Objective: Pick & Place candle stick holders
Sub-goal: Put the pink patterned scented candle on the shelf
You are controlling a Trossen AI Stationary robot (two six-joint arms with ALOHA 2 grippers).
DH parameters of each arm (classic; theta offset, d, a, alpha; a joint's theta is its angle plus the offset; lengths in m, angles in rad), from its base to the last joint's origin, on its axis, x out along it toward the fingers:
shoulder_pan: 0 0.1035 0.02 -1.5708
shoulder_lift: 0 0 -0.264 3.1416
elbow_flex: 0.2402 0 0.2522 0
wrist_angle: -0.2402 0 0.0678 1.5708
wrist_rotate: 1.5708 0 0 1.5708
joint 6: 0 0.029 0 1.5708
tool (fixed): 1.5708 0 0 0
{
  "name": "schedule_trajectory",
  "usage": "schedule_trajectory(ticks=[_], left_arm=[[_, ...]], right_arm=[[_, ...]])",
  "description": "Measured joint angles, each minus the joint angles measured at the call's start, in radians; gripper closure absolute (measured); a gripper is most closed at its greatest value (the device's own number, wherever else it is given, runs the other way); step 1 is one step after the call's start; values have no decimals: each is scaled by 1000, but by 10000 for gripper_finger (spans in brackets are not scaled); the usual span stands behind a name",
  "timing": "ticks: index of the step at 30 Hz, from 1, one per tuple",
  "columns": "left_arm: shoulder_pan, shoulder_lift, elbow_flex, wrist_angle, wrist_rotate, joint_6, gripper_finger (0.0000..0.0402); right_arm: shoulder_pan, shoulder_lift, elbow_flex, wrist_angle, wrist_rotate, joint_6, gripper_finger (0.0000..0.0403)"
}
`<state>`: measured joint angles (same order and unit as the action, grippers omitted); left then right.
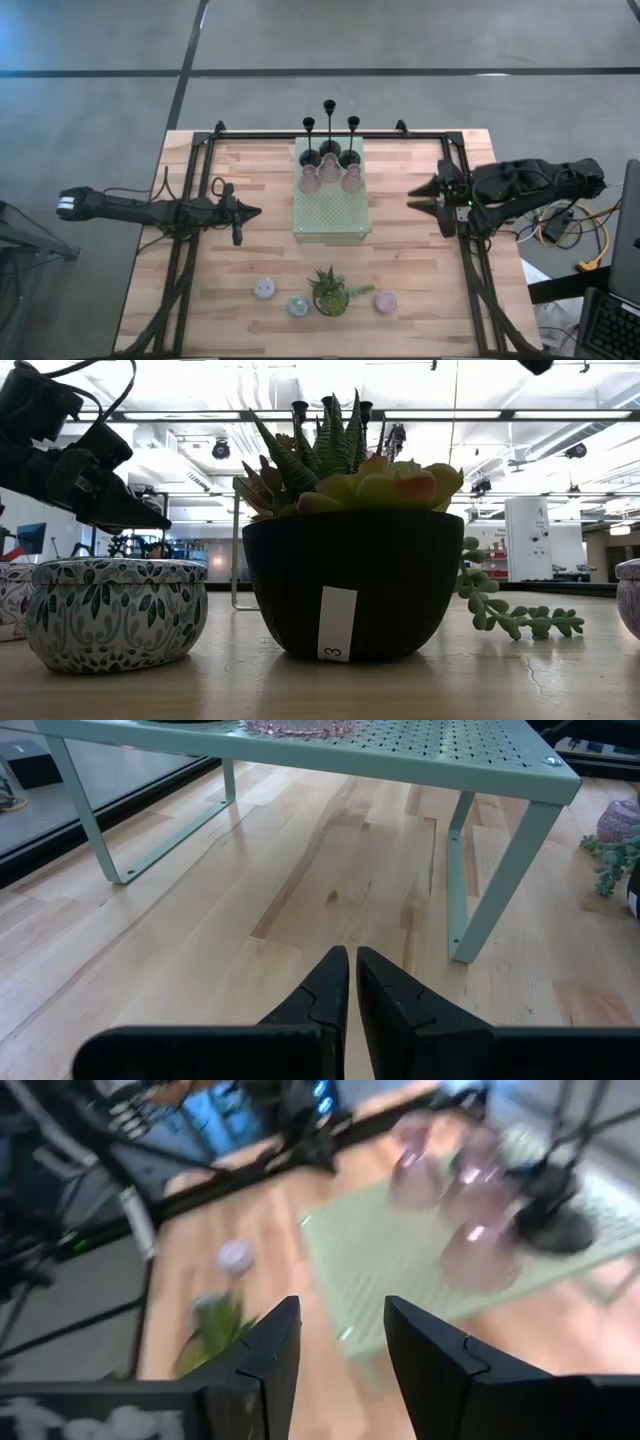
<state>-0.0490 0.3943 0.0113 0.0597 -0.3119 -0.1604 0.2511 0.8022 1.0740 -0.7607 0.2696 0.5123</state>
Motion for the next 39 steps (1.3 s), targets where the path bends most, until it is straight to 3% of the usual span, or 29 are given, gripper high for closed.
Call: schedule_trajectory(ticks=[8, 17, 26, 34, 39], left_arm=[[0, 0, 0, 0, 0, 0, 371], [0, 0, 0, 0, 0, 0, 371], [0, 0, 0, 0, 0, 0, 371], [0, 0, 0, 0, 0, 0, 371], [0, 0, 0, 0, 0, 0, 371]], right_arm=[[198, 32, 0, -198, -130, 261, 250], [396, 196, 0, -229, -141, 544, 209], [403, 441, 35, -85, -272, 618, 167], [367, 644, 185, -129, -302, 606, 149], [347, 766, 283, -258, -349, 586, 147]])
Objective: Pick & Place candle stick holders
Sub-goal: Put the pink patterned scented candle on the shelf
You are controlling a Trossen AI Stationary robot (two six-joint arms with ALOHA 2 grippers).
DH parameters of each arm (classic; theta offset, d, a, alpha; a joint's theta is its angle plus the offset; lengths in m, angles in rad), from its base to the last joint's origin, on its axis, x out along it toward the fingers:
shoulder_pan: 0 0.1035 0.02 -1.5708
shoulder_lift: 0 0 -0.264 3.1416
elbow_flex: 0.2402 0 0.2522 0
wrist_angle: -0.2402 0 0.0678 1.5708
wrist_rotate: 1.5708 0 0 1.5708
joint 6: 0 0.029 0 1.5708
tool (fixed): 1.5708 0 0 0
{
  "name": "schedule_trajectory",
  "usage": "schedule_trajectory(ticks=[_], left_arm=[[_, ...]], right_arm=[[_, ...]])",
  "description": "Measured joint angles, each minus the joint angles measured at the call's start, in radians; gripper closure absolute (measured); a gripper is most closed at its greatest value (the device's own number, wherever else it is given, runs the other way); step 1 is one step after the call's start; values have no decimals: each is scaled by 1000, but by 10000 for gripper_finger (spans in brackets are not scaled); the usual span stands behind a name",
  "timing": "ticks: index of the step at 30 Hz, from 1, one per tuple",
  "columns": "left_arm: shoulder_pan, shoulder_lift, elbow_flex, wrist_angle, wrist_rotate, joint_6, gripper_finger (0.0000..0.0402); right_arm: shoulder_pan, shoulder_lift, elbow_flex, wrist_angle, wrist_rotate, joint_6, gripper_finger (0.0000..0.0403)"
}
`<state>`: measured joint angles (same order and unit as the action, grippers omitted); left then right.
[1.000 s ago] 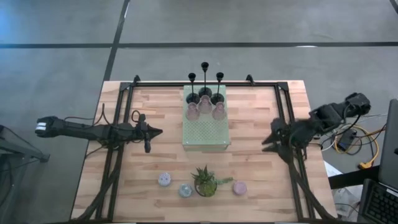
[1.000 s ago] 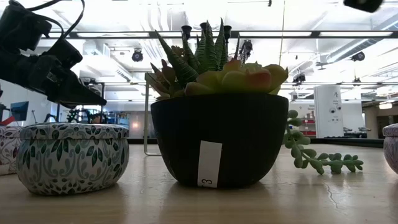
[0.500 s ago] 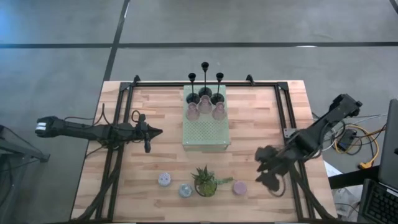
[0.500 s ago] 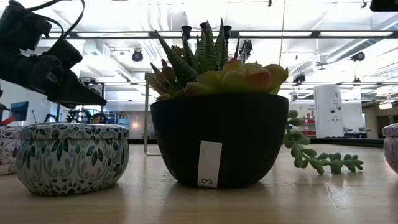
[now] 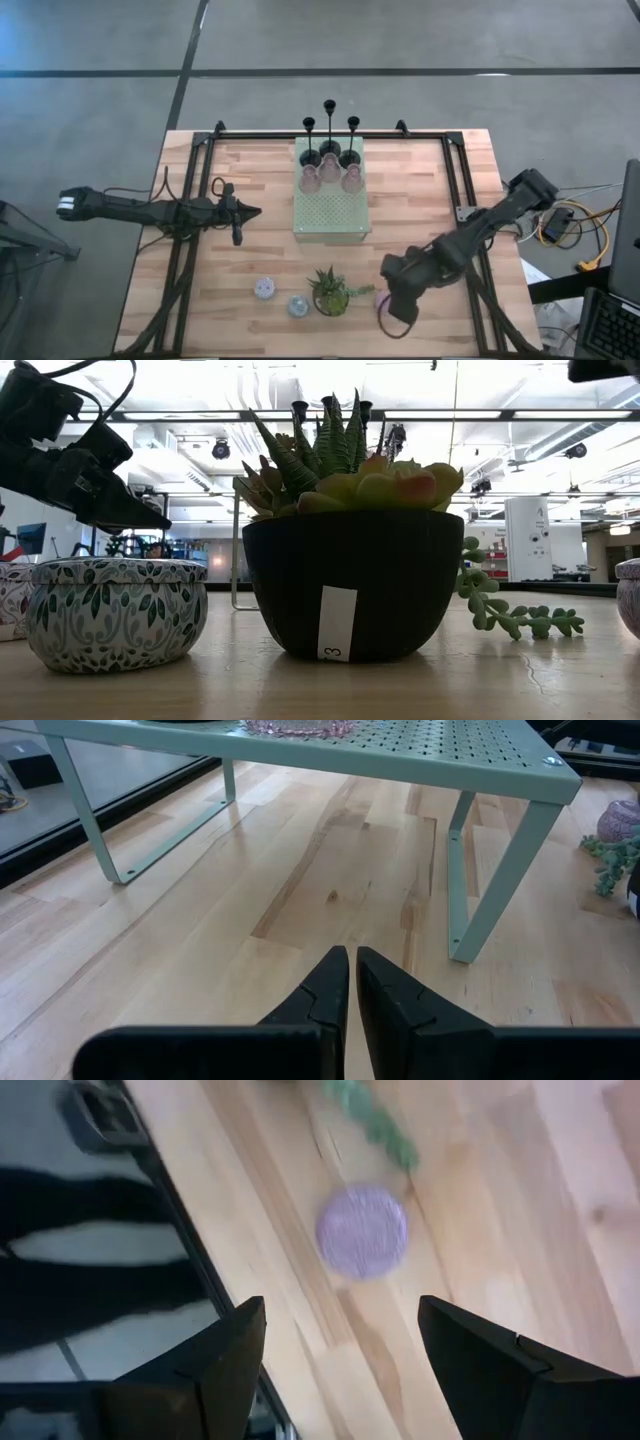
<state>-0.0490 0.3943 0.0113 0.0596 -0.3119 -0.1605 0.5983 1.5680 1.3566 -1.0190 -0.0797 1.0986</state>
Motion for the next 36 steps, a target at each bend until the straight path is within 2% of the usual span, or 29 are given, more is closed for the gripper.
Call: schedule_trajectory(ticks=[3, 13, 22, 30, 36], left_arm=[[0, 0, 0, 0, 0, 0, 371], [0, 0, 0, 0, 0, 0, 371], [0, 0, 0, 0, 0, 0, 371], [0, 0, 0, 0, 0, 0, 371], [0, 0, 0, 0, 0, 0, 371]], right_arm=[[-12, 63, 36, -46, -57, -2, 147], [-13, 219, 76, -48, -78, 29, 147], [-20, 237, 53, 42, -46, 67, 147], [-19, 237, -28, 177, -17, 174, 146], [-19, 237, -69, 198, -17, 185, 114]])
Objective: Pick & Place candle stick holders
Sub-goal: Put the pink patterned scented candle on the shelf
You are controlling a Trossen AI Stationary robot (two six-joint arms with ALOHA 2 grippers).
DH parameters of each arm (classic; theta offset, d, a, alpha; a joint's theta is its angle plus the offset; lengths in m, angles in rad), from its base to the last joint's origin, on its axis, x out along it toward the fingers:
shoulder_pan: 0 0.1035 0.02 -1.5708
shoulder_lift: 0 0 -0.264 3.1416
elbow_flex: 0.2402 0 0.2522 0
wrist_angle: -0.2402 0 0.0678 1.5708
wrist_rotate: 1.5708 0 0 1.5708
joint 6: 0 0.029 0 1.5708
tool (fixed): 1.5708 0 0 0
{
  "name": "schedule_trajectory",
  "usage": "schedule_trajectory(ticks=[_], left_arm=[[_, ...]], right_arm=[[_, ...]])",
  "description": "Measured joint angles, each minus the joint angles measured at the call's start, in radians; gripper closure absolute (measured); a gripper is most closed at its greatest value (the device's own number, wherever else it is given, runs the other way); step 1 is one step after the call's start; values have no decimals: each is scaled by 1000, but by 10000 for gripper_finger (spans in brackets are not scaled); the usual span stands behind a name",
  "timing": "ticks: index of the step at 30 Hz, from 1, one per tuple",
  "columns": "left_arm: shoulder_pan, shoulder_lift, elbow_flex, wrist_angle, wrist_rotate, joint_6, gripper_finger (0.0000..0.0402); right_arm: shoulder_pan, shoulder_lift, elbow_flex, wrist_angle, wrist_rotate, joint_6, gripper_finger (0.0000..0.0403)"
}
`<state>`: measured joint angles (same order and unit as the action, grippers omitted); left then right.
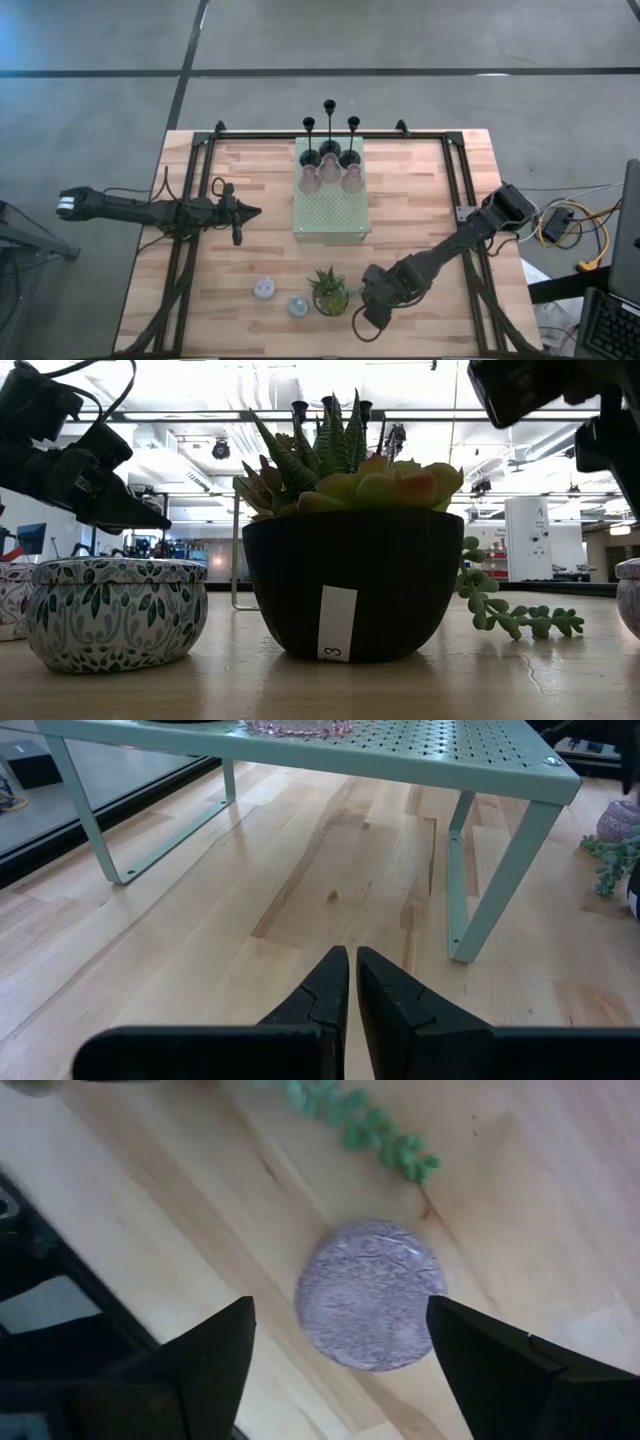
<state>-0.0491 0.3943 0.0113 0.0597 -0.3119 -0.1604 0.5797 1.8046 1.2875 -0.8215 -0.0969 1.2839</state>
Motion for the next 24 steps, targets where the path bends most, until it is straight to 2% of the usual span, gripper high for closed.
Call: schedule_trajectory(ticks=[9, 18, 24], left_arm=[[0, 0, 0, 0, 0, 0, 371], [0, 0, 0, 0, 0, 0, 371], [0, 0, 0, 0, 0, 0, 371]], right_arm=[[2, 0, -73, 75, -4, 60, 65], [5, 0, -168, 171, -8, 97, 64], [9, 0, -224, 216, -8, 57, 58]])
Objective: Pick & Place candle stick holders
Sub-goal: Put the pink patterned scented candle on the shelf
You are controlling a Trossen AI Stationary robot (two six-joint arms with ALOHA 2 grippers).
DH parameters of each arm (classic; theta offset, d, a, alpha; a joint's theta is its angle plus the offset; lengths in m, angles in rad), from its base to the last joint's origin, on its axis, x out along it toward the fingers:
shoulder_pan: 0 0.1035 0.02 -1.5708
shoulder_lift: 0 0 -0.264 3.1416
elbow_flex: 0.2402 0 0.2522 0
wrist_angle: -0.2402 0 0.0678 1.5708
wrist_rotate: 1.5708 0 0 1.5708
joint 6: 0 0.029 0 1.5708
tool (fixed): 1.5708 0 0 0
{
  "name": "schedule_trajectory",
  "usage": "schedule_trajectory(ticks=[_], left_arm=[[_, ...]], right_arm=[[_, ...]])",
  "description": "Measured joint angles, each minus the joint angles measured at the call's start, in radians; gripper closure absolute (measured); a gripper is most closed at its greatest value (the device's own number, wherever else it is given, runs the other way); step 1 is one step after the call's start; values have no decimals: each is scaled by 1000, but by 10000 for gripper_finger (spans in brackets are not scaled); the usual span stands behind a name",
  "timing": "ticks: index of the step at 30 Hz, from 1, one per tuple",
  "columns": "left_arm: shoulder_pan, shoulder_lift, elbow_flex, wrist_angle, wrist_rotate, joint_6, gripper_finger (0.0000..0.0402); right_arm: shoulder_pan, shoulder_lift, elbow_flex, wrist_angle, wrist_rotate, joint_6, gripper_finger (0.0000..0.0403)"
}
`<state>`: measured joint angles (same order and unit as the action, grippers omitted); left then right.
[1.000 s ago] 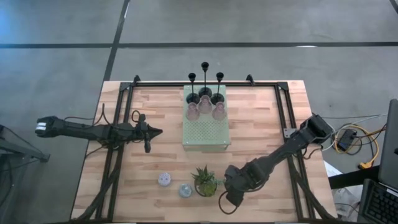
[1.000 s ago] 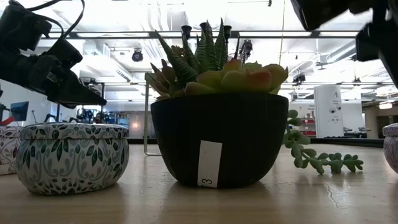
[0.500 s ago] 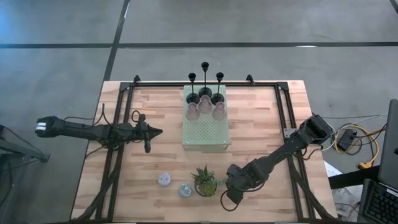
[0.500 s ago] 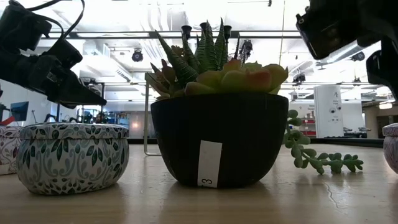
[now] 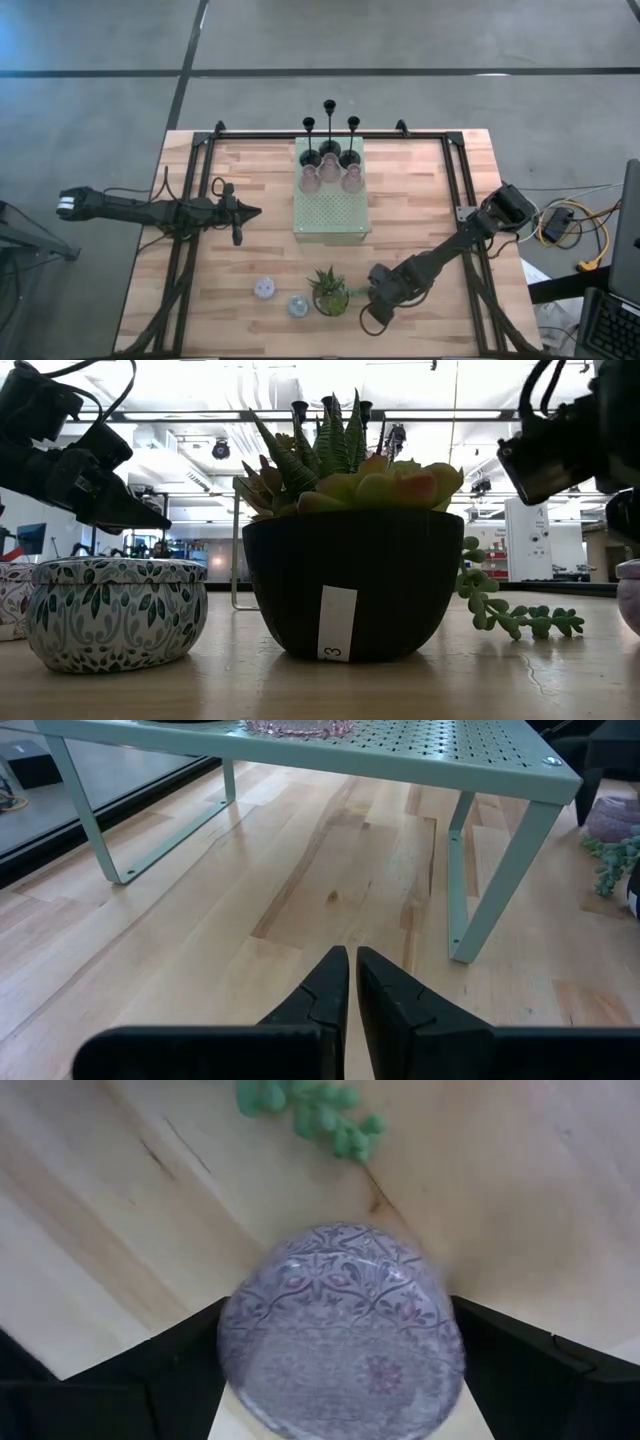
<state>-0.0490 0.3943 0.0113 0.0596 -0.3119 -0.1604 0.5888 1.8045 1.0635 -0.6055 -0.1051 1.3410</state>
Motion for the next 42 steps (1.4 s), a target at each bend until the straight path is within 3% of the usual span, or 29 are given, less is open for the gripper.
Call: schedule_trajectory(ticks=[21, 34, 42], left_arm=[[0, 0, 0, 0, 0, 0, 371], [0, 0, 0, 0, 0, 0, 371], [0, 0, 0, 0, 0, 0, 371]], right_arm=[[-2, -3, -41, -101, 47, -8, 113], [-19, -83, 118, -279, 57, -58, 114], [-112, -183, 177, -328, 43, -1, 115]])
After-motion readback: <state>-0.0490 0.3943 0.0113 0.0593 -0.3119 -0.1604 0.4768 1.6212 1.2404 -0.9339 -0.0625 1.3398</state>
